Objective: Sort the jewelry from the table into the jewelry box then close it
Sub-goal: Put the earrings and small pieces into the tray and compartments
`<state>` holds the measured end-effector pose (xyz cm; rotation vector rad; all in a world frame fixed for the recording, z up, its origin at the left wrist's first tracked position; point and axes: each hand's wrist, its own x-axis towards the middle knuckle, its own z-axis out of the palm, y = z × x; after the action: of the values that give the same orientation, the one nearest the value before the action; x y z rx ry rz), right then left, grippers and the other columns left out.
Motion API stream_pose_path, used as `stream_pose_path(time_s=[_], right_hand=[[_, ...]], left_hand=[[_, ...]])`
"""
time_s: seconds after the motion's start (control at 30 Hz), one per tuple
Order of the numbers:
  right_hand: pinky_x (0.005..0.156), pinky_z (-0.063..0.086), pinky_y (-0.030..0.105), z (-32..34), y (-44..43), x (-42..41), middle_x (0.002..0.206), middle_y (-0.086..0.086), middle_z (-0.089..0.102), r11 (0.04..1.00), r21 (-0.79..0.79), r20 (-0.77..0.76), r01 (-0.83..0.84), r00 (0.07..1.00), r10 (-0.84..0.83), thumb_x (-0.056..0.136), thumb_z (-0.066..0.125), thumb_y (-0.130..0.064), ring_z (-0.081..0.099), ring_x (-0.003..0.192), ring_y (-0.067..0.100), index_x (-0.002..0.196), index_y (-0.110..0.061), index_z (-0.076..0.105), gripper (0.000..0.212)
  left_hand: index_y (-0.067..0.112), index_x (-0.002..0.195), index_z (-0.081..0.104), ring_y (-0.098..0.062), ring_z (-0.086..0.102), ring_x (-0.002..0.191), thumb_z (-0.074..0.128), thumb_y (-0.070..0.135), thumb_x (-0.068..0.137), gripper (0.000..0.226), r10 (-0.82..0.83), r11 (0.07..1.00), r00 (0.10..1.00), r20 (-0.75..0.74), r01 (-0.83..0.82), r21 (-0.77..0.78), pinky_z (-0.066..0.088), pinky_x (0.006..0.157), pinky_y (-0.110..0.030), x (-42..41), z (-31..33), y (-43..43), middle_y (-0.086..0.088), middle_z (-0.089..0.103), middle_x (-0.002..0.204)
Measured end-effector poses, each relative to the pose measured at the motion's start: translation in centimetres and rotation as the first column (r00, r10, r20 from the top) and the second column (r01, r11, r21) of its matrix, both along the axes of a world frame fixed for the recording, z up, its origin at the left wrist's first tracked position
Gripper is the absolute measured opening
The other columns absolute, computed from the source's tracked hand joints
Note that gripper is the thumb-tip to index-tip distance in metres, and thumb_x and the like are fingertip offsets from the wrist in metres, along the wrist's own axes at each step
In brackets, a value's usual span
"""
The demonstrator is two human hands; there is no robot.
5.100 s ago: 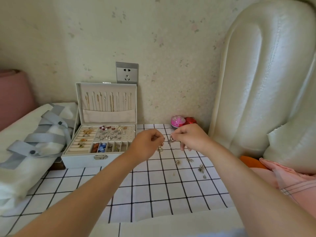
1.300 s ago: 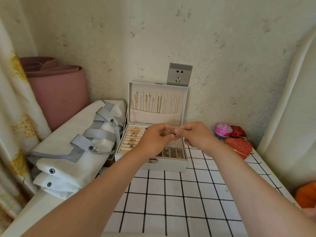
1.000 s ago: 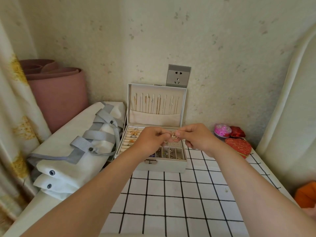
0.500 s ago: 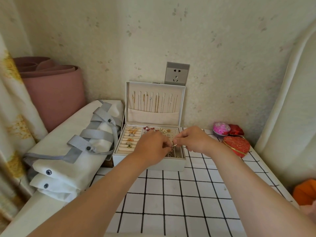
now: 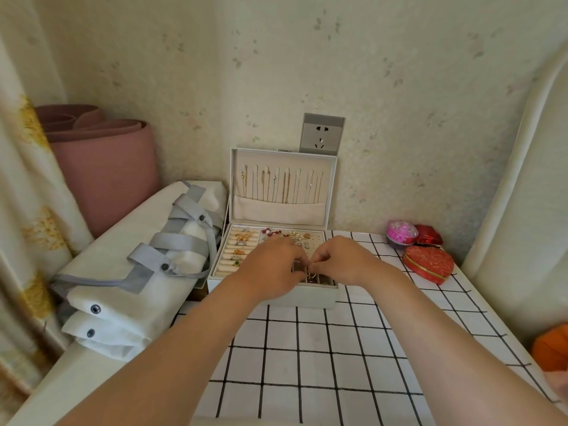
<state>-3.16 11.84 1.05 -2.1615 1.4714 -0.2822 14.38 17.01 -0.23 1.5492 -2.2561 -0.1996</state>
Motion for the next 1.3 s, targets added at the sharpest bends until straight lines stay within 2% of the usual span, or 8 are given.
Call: stream_pose_path(time_s=[0.13, 0.27, 0.4, 0.67, 0.8, 1.03, 1.23, 1.3], right_hand=[[0.083, 0.055, 0.034, 0.2, 0.3, -0.2, 0.082, -0.013, 0.071, 1.000, 0.014, -0.026, -0.020, 0.999, 0.021, 0.087, 0.073, -0.029, 0.065, 0.085, 0.008, 0.078, -0.035, 0.076, 0.011], [0.079, 0.056, 0.033, 0.2, 0.7, 0.0, 0.081, -0.015, 0.067, 0.993, -0.118, -0.036, 0.006, 0.999, -0.010, 0.081, 0.076, -0.027, 0.064, 0.083, 0.008, 0.079, -0.034, 0.074, 0.007], [0.076, 0.056, 0.029, 0.7, 1.0, -0.3, 0.077, -0.017, 0.069, 0.997, -0.080, -0.026, -0.023, 0.999, 0.021, 0.083, 0.061, -0.014, 0.064, 0.078, 0.005, 0.080, -0.030, 0.078, 0.023], [0.089, 0.052, 0.028, 0.9, 2.6, -1.4, 0.102, -0.015, 0.071, 0.997, -0.037, -0.003, -0.066, 0.998, 0.066, 0.088, 0.060, -0.017, 0.063, 0.097, 0.007, 0.100, -0.037, 0.078, 0.029], [0.100, 0.046, 0.028, 2.0, 3.2, -4.7, 0.119, -0.011, 0.063, 0.992, -0.128, 0.033, 0.014, 0.999, -0.010, 0.095, 0.057, -0.020, 0.059, 0.112, 0.009, 0.121, -0.032, 0.069, 0.031], [0.096, 0.049, 0.025, 0.7, 4.0, -14.5, 0.113, -0.010, 0.071, 0.969, -0.180, 0.025, 0.168, 0.986, -0.166, 0.094, 0.061, -0.019, 0.064, 0.104, 0.006, 0.107, -0.030, 0.076, 0.022], [0.095, 0.053, 0.030, -0.9, 5.2, -21.7, 0.113, -0.012, 0.070, 0.968, -0.086, -0.056, 0.237, 0.968, -0.243, 0.093, 0.060, -0.021, 0.064, 0.104, 0.007, 0.082, -0.046, 0.070, 0.029], [0.091, 0.051, 0.022, -1.1, 5.7, -23.4, 0.117, -0.008, 0.069, 0.970, -0.036, -0.079, 0.239, 0.967, -0.241, 0.095, 0.057, -0.017, 0.062, 0.108, 0.010, 0.094, -0.038, 0.075, 0.028]], left_hand=[[0.033, 0.110, 0.069, -0.013, 0.042, 0.103, 0.063, 0.038, 0.088, 0.024, -0.012, 0.997, 1.000, 0.025, 0.014, -0.073, 0.040, 0.088, -0.031, -0.1, -0.2, 0.0, 0.008, 0.055, 0.102], [0.031, 0.112, 0.069, -0.016, 0.045, 0.102, 0.058, 0.041, 0.090, 0.027, -0.041, 0.998, 0.997, 0.064, 0.044, -0.055, 0.040, 0.090, -0.035, 0.0, -0.5, -0.1, 0.006, 0.057, 0.103], [0.033, 0.117, 0.067, -0.015, 0.044, 0.104, 0.056, 0.045, 0.091, 0.031, -0.056, 0.998, 0.996, 0.070, 0.059, -0.039, 0.039, 0.091, -0.034, 0.1, -0.5, -0.1, 0.006, 0.058, 0.106], [0.034, 0.112, 0.068, -0.014, 0.050, 0.099, 0.056, 0.052, 0.086, 0.033, -0.036, 0.997, 0.996, 0.077, 0.041, -0.062, 0.041, 0.090, -0.034, 0.0, -0.3, 0.3, 0.010, 0.059, 0.100], [0.031, 0.119, 0.064, -0.012, 0.049, 0.111, 0.062, 0.051, 0.086, 0.039, -0.022, 0.995, 1.000, -0.008, 0.021, -0.100, 0.042, 0.097, -0.034, -1.3, 0.2, 0.9, 0.010, 0.061, 0.113], [0.032, 0.122, 0.062, -0.003, 0.049, 0.102, 0.064, 0.045, 0.089, 0.036, -0.085, 0.996, 0.990, -0.110, 0.083, -0.028, 0.039, 0.088, -0.020, -7.8, 0.7, 1.8, 0.018, 0.059, 0.110], [0.031, 0.120, 0.064, -0.005, 0.055, 0.100, 0.061, 0.036, 0.091, 0.029, -0.189, 0.980, 0.973, -0.129, 0.196, 0.042, 0.049, 0.090, -0.029, -16.2, -0.5, 1.5, 0.016, 0.063, 0.107], [0.030, 0.118, 0.066, -0.008, 0.057, 0.102, 0.060, 0.032, 0.092, 0.026, -0.234, 0.968, 0.965, -0.116, 0.242, 0.065, 0.049, 0.090, -0.032, -18.8, -1.1, 1.3, 0.012, 0.065, 0.108]])
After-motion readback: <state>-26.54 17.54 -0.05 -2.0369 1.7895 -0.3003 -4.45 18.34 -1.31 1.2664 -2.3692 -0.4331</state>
